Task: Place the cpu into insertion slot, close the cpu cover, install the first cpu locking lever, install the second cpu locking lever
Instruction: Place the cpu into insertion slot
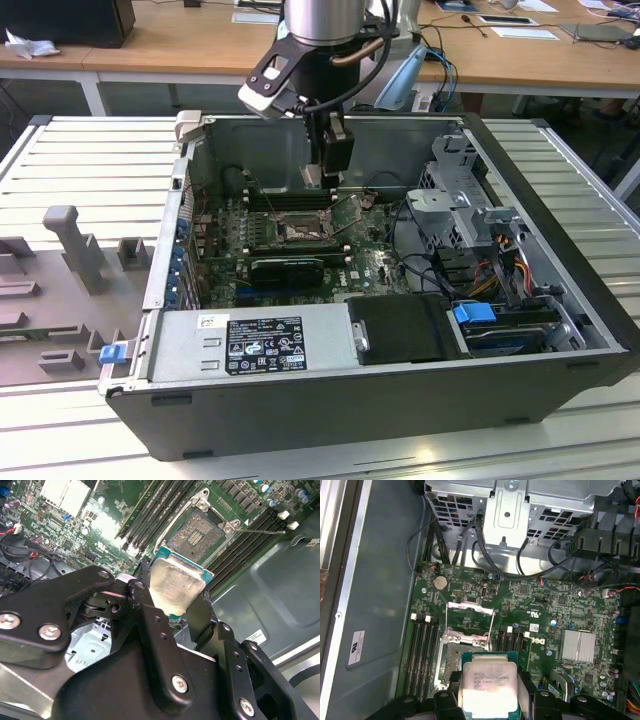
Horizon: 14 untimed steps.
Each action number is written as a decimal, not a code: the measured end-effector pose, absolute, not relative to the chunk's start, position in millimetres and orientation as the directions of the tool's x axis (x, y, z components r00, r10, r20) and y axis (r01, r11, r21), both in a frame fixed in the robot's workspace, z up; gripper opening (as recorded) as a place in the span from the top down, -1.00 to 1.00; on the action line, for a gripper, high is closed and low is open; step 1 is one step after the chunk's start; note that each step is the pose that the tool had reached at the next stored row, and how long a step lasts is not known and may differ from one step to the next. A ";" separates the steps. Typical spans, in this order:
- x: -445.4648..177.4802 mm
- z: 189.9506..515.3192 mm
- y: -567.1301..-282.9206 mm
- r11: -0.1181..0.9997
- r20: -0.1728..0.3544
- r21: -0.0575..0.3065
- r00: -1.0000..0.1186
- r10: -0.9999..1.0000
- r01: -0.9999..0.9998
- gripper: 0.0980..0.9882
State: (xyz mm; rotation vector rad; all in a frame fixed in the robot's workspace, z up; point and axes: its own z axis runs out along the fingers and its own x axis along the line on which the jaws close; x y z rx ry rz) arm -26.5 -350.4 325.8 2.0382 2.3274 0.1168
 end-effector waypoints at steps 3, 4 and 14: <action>-26.5 324.3 -350.4 0.099 0.015 0.087 -0.101 0.995 0.991 0.04; -26.5 323.8 -350.4 0.087 0.015 0.087 -0.089 0.996 0.992 0.04; -26.5 319.7 -350.3 0.030 0.015 0.087 -0.032 0.999 0.996 0.04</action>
